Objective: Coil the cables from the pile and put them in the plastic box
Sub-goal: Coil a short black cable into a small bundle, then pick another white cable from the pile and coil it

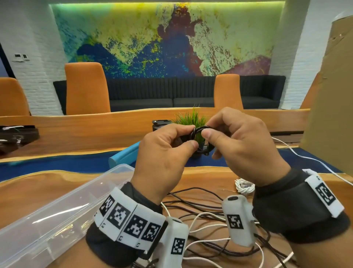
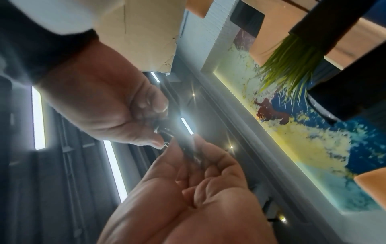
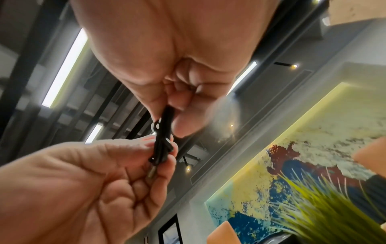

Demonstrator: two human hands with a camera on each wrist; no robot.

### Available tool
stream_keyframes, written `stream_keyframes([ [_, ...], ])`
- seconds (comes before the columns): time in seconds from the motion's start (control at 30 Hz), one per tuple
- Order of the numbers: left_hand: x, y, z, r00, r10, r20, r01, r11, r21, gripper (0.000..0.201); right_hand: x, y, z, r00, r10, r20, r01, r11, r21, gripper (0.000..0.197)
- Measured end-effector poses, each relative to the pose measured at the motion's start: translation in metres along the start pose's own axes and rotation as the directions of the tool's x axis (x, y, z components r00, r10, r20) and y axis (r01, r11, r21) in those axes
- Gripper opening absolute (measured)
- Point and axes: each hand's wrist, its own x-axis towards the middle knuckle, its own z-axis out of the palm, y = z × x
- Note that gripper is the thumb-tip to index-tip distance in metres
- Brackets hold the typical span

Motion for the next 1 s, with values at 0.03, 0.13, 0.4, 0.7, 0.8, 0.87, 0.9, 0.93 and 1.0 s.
stream_keyframes([
  [0.03, -0.001, 0.001, 0.001, 0.999, 0.037, -0.007, -0.037, 0.999, 0.035, 0.027, 0.0, 0.0, -0.001, 0.999, 0.04, 0.003, -0.04, 0.998, 0.038, 0.009],
  [0.13, -0.002, 0.003, 0.003, 0.998, 0.055, -0.003, -0.055, 0.995, 0.078, 0.029, 0.003, 0.001, -0.009, 0.995, 0.096, 0.036, -0.099, 0.99, 0.096, 0.007],
  [0.4, 0.004, 0.008, -0.008, 0.961, -0.176, 0.213, 0.159, 0.983, 0.096, 0.044, 0.004, 0.038, -0.053, 0.944, 0.317, 0.095, -0.323, 0.944, 0.064, 0.009],
  [0.7, 0.008, 0.012, -0.019, 0.941, -0.184, 0.283, 0.112, 0.961, 0.252, 0.03, -0.018, 0.111, -0.076, 0.641, 0.728, 0.244, -0.639, 0.682, -0.355, 0.009],
  [0.8, 0.005, 0.018, -0.019, 0.902, -0.208, 0.379, 0.068, 0.934, 0.352, 0.03, -0.033, 0.117, -0.059, 0.548, 0.759, 0.351, -0.608, 0.65, -0.457, 0.009],
  [0.87, 0.002, 0.022, -0.022, 0.853, -0.249, 0.458, 0.033, 0.903, 0.429, 0.032, -0.039, 0.119, -0.047, 0.538, 0.757, 0.37, -0.569, 0.651, -0.503, 0.011],
  [0.9, 0.002, 0.024, -0.023, 0.832, -0.266, 0.488, 0.014, 0.888, 0.46, 0.033, -0.04, 0.119, -0.042, 0.54, 0.755, 0.373, -0.541, 0.65, -0.534, 0.013],
  [0.93, 0.002, 0.025, -0.025, 0.815, -0.279, 0.508, -0.005, 0.873, 0.488, 0.033, -0.041, 0.119, -0.04, 0.542, 0.754, 0.371, -0.504, 0.645, -0.574, 0.015],
  [1.0, 0.003, 0.025, -0.029, 0.804, -0.295, 0.517, -0.029, 0.848, 0.529, 0.033, -0.039, 0.115, -0.038, 0.576, 0.736, 0.355, -0.372, 0.623, -0.688, 0.022],
])
